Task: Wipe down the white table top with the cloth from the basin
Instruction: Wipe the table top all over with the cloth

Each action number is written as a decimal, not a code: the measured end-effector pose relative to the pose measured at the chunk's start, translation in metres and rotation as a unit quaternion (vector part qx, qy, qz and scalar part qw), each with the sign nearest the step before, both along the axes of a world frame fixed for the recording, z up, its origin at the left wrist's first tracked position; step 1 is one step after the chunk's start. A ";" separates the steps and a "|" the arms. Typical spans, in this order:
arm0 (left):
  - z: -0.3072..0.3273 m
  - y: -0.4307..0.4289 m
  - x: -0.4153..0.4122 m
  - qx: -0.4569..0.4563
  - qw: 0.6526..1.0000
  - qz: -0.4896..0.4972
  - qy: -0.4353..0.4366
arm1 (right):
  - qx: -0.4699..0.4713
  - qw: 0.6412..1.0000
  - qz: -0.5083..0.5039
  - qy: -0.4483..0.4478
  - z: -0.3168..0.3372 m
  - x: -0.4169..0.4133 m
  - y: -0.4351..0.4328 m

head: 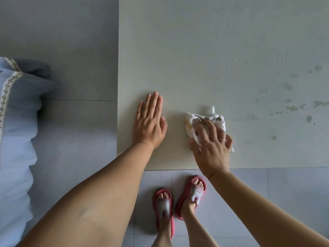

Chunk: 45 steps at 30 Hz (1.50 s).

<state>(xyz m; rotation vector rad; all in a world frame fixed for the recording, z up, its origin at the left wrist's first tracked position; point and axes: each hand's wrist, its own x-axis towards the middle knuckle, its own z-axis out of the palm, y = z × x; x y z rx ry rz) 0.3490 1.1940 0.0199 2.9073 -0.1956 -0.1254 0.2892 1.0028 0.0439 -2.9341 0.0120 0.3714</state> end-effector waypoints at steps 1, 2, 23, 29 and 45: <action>0.000 0.000 -0.001 -0.003 1.000 0.000 0.003 | 0.005 1.000 -0.002 -0.002 -0.001 0.005 0.001; 0.000 -0.001 -0.002 -0.005 1.000 -0.001 0.005 | 0.003 1.000 -0.002 -0.008 -0.003 0.007 0.000; 0.001 0.013 -0.062 -0.002 0.998 0.065 0.011 | -0.020 0.998 0.052 -0.034 -0.017 -0.048 0.007; -0.001 0.009 -0.062 0.010 0.997 0.072 0.014 | 0.015 0.999 -0.045 -0.015 -0.014 -0.065 0.056; -0.003 0.008 -0.063 0.022 0.997 0.077 0.000 | 0.001 0.999 -0.035 -0.022 -0.020 -0.061 0.005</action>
